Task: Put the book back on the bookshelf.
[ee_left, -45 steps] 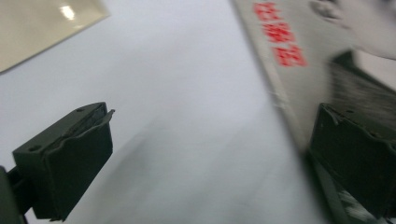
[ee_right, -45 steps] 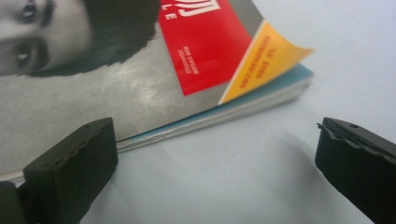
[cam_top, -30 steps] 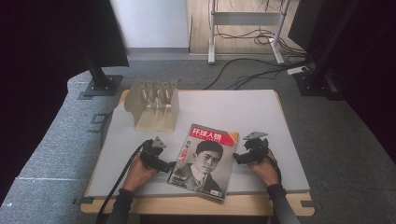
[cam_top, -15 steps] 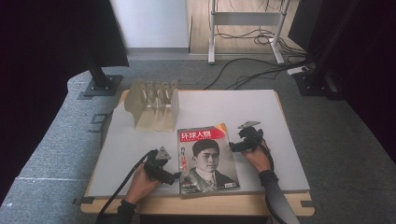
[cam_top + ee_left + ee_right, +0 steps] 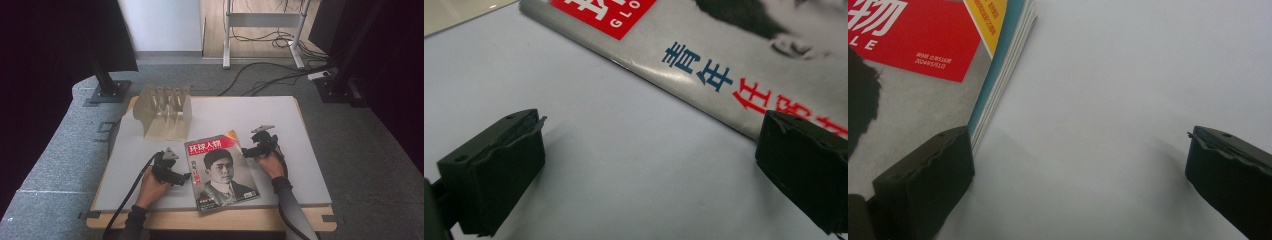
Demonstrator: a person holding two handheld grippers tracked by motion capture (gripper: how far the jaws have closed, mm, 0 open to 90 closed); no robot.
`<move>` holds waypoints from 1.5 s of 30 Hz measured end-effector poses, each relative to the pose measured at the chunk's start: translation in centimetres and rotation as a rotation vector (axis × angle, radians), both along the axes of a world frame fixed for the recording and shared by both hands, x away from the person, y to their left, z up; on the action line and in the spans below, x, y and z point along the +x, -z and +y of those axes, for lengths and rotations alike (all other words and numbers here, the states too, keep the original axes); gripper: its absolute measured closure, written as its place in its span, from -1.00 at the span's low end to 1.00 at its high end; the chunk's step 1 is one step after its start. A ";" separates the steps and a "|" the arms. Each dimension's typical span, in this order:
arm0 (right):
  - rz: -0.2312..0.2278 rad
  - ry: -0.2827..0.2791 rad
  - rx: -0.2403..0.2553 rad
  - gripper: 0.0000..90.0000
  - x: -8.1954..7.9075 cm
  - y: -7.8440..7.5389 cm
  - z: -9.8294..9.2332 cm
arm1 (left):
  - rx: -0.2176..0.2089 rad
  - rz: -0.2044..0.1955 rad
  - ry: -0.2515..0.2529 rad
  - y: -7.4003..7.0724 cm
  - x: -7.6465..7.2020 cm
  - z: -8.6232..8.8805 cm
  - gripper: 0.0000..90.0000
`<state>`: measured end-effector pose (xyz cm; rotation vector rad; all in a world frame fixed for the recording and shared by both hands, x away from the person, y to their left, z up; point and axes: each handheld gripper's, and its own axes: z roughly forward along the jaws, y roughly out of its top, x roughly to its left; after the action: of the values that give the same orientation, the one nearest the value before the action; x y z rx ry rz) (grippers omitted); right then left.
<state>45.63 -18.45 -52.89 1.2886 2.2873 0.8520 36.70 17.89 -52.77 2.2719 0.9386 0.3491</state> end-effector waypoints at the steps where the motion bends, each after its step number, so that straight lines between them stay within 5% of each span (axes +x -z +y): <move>1: 0.002 0.000 0.000 -1.00 0.1 0.0 0.1 | -0.008 0.007 0.010 0.0 -0.1 -0.2 -1.00; 17: 0.040 -0.021 0.025 -0.94 0.6 -1.1 0.0 | -0.025 0.015 0.047 0.0 -1.3 -1.3 -1.00; 21: 0.041 -0.061 0.042 -0.94 -0.3 -2.1 0.5 | -0.012 0.007 -0.006 0.0 -0.4 -0.7 -1.00; 22: 0.060 -0.088 0.080 -0.93 -0.7 -2.2 0.9 | -0.010 0.008 -0.013 0.0 -0.2 -0.7 -1.00; 29: 0.096 -0.156 0.134 -0.74 -1.0 -1.3 2.9 | -0.007 0.005 -0.031 0.1 0.0 -0.8 -1.00; 37: 0.085 -0.146 0.218 -0.53 0.1 -0.6 3.9 | -0.006 0.006 -0.036 0.1 0.0 -0.8 -1.00; 45: 0.141 -0.129 0.304 -0.26 -0.8 -0.8 2.7 | -0.007 0.007 -0.040 0.1 0.0 -0.9 -1.00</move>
<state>44.83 -15.77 -52.14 1.3749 2.4416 1.2294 36.68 17.01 -52.86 2.2523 0.9883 0.3545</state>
